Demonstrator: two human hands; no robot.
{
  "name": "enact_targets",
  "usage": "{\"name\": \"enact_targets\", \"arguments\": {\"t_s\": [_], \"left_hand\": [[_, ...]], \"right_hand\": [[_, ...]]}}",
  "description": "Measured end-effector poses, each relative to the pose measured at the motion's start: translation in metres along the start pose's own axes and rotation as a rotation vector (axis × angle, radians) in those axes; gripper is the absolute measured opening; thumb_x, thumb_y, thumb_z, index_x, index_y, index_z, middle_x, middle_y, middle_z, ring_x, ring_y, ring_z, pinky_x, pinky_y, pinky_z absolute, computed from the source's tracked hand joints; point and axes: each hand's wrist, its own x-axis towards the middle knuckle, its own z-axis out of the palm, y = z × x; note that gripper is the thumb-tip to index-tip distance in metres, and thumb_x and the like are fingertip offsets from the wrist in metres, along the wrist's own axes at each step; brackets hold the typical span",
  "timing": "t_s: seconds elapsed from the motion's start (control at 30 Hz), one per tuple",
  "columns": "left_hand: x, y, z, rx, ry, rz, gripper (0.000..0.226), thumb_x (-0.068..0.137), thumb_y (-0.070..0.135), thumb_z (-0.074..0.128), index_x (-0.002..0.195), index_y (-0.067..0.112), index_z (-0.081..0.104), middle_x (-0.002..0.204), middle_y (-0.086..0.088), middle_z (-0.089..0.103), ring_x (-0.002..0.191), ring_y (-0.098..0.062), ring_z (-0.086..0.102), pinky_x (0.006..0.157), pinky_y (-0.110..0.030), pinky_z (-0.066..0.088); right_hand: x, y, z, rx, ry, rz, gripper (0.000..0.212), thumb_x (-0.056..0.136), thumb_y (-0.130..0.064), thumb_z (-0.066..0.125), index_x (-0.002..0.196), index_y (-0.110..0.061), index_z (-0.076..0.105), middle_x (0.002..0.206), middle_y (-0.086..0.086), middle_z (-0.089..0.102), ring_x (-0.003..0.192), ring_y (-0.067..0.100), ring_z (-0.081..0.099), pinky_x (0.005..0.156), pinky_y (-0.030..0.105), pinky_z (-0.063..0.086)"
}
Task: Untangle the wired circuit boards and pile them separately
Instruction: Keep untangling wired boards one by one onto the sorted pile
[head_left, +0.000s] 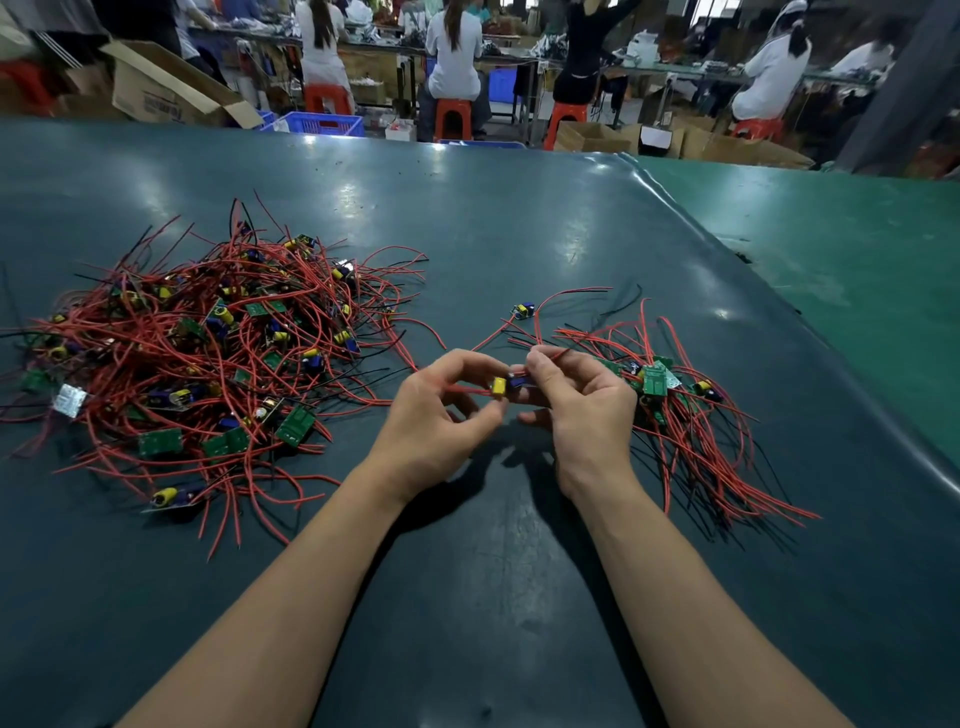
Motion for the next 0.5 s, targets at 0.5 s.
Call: {"name": "enact_targets", "arguments": {"t_s": [0.5], "left_hand": [[0.0021, 0.0033, 0.0001, -0.057, 0.083, -0.075, 0.009, 0.086, 0.022, 0.074, 0.093, 0.018, 0.071, 0.075, 0.005, 0.074, 0.057, 0.000, 0.058, 0.058, -0.027, 0.044]], "right_hand": [[0.0010, -0.0062, 0.0010, 0.182, 0.094, 0.118, 0.010, 0.091, -0.013, 0.066, 0.084, -0.015, 0.071, 0.069, 0.000, 0.072, 0.062, 0.011, 0.069, 0.043, 0.018, 0.042]]}}
